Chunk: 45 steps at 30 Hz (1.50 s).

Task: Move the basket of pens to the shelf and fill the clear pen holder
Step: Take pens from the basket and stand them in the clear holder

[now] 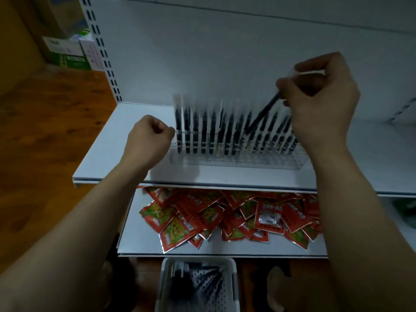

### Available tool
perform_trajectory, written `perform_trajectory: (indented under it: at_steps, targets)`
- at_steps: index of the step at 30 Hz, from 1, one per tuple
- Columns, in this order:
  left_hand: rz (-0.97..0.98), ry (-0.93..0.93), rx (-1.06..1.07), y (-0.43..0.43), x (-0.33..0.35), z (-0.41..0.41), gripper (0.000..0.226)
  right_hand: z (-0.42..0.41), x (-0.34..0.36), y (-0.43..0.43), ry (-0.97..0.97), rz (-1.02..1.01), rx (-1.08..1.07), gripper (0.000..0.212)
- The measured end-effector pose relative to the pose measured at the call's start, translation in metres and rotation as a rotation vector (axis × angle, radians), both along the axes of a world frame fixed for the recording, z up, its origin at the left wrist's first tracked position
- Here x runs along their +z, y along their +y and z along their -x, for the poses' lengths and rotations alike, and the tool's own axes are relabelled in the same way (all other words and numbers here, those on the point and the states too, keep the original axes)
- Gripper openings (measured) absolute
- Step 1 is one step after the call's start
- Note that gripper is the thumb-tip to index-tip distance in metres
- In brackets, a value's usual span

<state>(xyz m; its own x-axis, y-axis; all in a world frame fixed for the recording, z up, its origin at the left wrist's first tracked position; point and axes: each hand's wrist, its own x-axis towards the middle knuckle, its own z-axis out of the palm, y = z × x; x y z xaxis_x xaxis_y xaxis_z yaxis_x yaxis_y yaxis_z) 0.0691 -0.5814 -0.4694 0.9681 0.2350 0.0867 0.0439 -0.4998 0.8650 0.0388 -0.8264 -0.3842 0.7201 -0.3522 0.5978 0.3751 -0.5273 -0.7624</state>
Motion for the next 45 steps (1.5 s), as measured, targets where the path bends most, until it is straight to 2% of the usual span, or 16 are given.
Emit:
perform_trajectory:
  at_steps: [6, 13, 17, 22, 26, 28, 30, 34, 40, 45]
  targets:
    - [-0.048, 0.112, -0.051, 0.001, -0.015, -0.014, 0.019, -0.011, -0.020, -0.008, 0.045, 0.051, -0.001, 0.028]
    - [-0.023, 0.105, -0.063, 0.003, -0.018, -0.006, 0.016, -0.018, -0.021, -0.004, 0.020, 0.054, 0.021, 0.021]
    - [-0.006, 0.079, -0.041, 0.002, -0.019, -0.004, 0.016, -0.016, -0.019, -0.010, 0.057, 0.030, 0.012, 0.028]
    - [0.019, 0.085, -0.016, -0.001, -0.020, -0.004, 0.016, -0.011, -0.020, -0.015, 0.092, 0.090, 0.009, 0.015]
    - [0.018, 0.070, 0.001, -0.004, -0.021, -0.002, 0.015, -0.012, -0.020, -0.006, 0.138, 0.265, 0.087, 0.002]
    - [0.018, 0.048, 0.012, -0.005, -0.022, -0.001, 0.014, -0.014, -0.026, -0.002, 0.243, 0.386, 0.137, 0.009]
    - [0.027, 0.030, 0.019, -0.006, -0.022, -0.001, 0.014, -0.015, -0.032, -0.001, 0.321, 0.387, 0.177, 0.014]
    - [0.025, 0.024, 0.026, -0.006, -0.023, -0.001, 0.017, -0.010, -0.036, -0.004, 0.290, 0.349, 0.157, 0.016]
    - [0.032, 0.019, 0.039, -0.005, -0.018, 0.013, 0.021, 0.014, -0.043, -0.003, 0.245, 0.343, 0.108, 0.030]
    - [0.101, 0.050, 0.063, -0.012, -0.017, 0.053, 0.022, 0.044, -0.050, 0.008, 0.389, 0.317, 0.162, 0.022]
